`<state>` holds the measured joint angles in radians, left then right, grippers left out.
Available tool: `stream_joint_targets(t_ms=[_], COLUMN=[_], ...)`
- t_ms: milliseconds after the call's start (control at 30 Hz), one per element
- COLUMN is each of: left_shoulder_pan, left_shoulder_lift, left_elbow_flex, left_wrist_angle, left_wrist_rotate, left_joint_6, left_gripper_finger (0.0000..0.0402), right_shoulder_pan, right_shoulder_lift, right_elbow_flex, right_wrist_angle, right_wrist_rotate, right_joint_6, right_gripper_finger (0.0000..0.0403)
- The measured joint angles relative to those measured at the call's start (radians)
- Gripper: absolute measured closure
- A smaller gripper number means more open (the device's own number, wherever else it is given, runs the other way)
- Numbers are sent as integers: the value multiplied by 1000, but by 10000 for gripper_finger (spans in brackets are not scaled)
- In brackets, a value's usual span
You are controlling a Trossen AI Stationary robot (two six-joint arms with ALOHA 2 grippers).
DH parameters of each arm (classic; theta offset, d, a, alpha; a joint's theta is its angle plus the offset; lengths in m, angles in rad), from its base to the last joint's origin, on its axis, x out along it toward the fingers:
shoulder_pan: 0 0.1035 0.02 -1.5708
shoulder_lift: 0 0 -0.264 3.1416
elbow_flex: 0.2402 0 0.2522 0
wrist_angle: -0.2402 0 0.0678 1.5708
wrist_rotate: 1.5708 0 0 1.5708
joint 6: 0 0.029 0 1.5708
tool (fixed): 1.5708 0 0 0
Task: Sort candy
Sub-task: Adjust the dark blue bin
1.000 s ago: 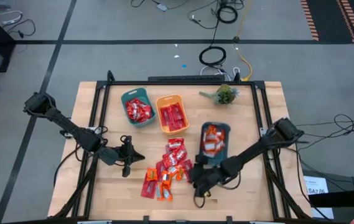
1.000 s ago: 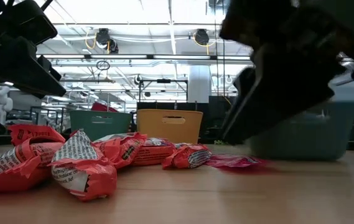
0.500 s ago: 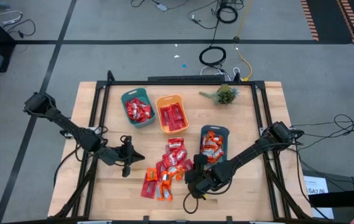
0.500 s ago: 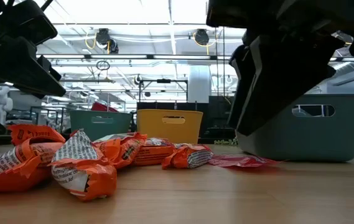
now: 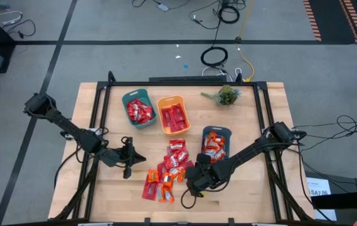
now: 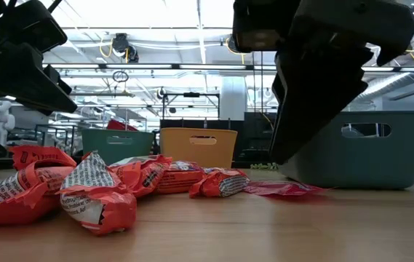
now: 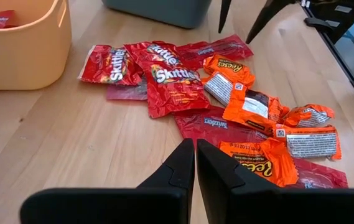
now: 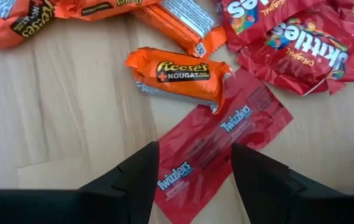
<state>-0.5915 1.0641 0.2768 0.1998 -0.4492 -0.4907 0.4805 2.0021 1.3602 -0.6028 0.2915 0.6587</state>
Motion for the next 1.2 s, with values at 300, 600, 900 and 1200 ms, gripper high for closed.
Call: stream_joint_targets(t_ms=[300, 600, 900, 1200], left_shoulder_pan=[0, 0, 0, 0], left_shoulder_lift=[0, 0, 0, 0], left_elbow_flex=[0, 0, 0, 0], left_wrist_angle=[-1, 2, 1, 1], left_wrist_rotate=[0, 0, 0, 0], left_joint_6=[0, 0, 0, 0], left_gripper_finger=[374, 374, 374, 374], right_shoulder_pan=[-3, -3, 18, 179], right_shoulder_lift=[18, -92, -267, -282], right_elbow_flex=[-9, -8, -6, -30], right_wrist_angle=[-16, -173, -321, -526], right_wrist_rotate=[-13, 43, 84, 103], right_joint_6=[-44, -52, 101, 435], right_gripper_finger=[211, 211, 211, 211])
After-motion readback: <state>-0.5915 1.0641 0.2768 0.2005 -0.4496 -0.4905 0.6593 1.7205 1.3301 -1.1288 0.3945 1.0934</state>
